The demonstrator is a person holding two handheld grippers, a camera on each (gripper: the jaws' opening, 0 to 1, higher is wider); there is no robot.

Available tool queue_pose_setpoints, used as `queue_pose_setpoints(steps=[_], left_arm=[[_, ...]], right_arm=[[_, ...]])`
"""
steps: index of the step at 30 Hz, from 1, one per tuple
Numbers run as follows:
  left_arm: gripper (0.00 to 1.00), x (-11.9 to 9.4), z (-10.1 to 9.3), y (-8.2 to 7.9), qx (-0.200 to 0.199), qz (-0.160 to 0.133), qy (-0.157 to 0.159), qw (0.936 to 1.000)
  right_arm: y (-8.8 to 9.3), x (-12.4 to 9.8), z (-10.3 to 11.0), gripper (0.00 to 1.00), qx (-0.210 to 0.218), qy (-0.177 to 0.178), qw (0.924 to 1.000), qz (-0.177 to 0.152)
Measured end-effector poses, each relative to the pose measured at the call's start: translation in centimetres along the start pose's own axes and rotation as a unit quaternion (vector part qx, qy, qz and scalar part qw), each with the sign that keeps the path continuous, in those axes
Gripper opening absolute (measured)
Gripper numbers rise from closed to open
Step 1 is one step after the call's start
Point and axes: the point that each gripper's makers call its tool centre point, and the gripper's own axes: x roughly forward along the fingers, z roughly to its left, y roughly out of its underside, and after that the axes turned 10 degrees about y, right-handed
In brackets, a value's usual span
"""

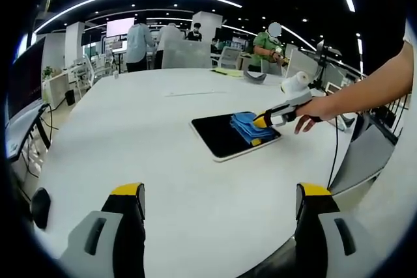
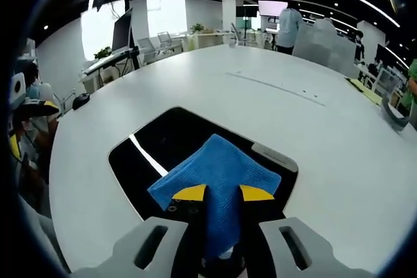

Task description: Wipe the mirror surface with the cleaning cloth until all visible marks leave the cleaned area.

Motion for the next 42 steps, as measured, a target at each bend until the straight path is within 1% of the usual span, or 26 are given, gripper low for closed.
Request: queue_pose_setpoints(steps=[15, 28, 36, 42], left_arm=[[0.97, 0.3, -0.1, 0.1, -0.001, 0.004, 0.003, 1.0000], [0.97, 0.5, 0.1, 0.0, 0.001, 0.004, 0.003, 1.0000], [0.97, 0.7, -0.1, -0.1, 0.001, 0.003, 0.004, 1.0000], [0.97, 0.8, -0.1, -0.1, 0.002, 0.004, 0.004, 1.0000]], right_arm=[[0.6, -0.3, -1.3, 0.14, -0.001, -0.002, 1.0000, 0.003], [1.2, -0.7, -2.6, 0.14, 0.003, 0.006, 1.0000, 0.005], [1.3, -0.9, -2.6, 0.14, 0.019, 0.010, 0.9998, 0.006], [1.5, -1.2, -2.5, 0.13, 0.023, 0.013, 0.9996, 0.006]])
